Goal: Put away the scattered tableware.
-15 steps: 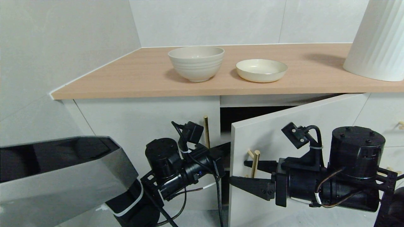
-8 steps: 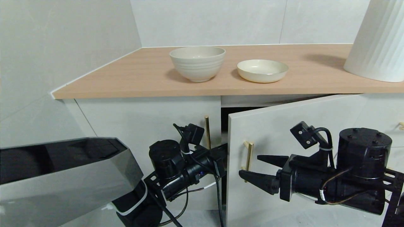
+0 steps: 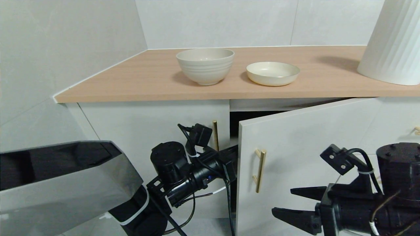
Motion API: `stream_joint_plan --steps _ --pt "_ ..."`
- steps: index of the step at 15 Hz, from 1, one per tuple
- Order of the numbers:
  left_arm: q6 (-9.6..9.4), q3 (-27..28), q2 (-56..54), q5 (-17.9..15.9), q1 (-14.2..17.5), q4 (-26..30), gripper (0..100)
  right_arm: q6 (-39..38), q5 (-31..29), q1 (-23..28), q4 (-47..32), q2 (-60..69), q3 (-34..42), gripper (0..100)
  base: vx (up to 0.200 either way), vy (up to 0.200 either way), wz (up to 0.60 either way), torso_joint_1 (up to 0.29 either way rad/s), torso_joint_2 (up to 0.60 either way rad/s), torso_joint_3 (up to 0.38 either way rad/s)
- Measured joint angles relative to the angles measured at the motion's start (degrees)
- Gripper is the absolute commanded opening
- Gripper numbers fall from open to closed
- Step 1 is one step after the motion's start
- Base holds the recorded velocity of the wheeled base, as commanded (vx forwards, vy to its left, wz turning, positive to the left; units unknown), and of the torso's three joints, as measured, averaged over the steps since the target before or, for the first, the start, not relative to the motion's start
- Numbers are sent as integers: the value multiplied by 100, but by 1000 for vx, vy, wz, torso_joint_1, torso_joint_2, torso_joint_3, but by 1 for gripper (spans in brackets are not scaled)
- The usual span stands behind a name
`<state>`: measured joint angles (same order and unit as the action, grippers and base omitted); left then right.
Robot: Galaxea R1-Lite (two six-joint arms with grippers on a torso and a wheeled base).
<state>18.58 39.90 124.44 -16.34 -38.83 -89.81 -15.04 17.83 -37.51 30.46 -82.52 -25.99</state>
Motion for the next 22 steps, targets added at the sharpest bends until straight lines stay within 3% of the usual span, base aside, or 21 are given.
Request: stream_joint_plan --steps 2,6,11,16,22 --pt "-2 1 -126 -41 -61 197 0 -4 6 -39 -261 492 28 100 0 0 0 0 0 0" --pt "2 163 -258 -474 -94 492 0 -6 23 -80 -291 855 151 100 0 0 0 0 0 0" --pt "11 61 -272 -466 -177 496 0 -9 0 -286 -291 923 182 100 0 0 0 0 0 0" --pt "13 12 -247 -466 -329 477 0 -1 -2 -334 -294 909 205 100 -160 0 0 2 3 3" --pt "13 334 -21 -463 -360 488 0 0 -2 -364 -301 881 210 100 0 0 0 0 0 0"
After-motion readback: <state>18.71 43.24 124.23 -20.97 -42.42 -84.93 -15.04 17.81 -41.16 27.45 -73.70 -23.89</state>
